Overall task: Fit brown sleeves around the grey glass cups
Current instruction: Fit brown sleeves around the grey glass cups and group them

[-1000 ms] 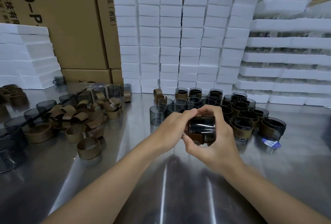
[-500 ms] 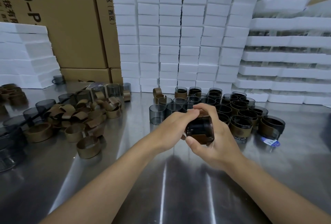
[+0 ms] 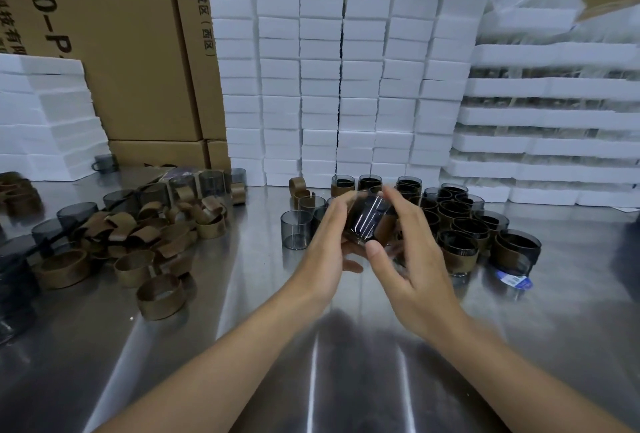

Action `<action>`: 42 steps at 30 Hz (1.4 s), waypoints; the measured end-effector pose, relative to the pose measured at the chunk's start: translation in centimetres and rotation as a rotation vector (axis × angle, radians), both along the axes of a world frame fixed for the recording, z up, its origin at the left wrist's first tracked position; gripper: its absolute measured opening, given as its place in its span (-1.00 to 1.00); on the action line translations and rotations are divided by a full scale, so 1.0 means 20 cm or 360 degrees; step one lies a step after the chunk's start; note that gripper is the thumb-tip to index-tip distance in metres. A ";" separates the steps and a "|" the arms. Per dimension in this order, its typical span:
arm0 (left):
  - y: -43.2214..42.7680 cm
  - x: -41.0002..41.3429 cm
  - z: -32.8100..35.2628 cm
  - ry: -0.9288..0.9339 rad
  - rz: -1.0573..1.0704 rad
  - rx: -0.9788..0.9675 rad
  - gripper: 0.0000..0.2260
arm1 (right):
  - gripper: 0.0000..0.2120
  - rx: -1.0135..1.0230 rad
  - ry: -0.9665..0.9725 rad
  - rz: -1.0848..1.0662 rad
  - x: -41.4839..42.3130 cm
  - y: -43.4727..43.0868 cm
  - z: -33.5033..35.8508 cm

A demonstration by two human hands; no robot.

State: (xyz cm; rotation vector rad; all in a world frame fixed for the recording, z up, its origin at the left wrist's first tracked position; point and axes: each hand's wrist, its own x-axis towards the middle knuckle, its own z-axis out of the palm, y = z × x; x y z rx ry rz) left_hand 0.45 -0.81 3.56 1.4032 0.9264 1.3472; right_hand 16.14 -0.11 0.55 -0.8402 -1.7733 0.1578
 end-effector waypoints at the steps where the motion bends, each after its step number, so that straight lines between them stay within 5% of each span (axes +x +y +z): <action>1: -0.01 0.01 -0.01 -0.0020 0.0002 0.0056 -0.59 | -0.33 -0.0009 0.0013 0.0033 -0.01 -0.01 0.00; 11: -0.08 0.06 -0.02 0.0022 0.0006 0.0382 -0.63 | -0.31 -0.0226 0.0407 0.0222 -0.10 -0.11 0.07; 17: -0.12 0.10 -0.02 -0.0004 0.0057 0.0390 -0.64 | -0.56 -0.0217 0.0637 0.0313 -0.15 -0.18 0.10; 27: -0.14 0.13 -0.01 -0.0111 0.0009 0.0481 -0.67 | -0.71 -0.0155 0.0750 0.0318 -0.17 -0.19 0.13; 35: -0.01 0.05 0.00 -0.0659 -0.0224 -0.0293 -0.49 | -0.28 -0.0424 0.0409 0.0421 -0.09 -0.06 0.06; 42: 0.03 0.00 -0.03 -0.0483 -0.0049 -0.0538 -0.57 | -0.22 -0.0313 0.0139 0.0013 -0.03 0.06 0.01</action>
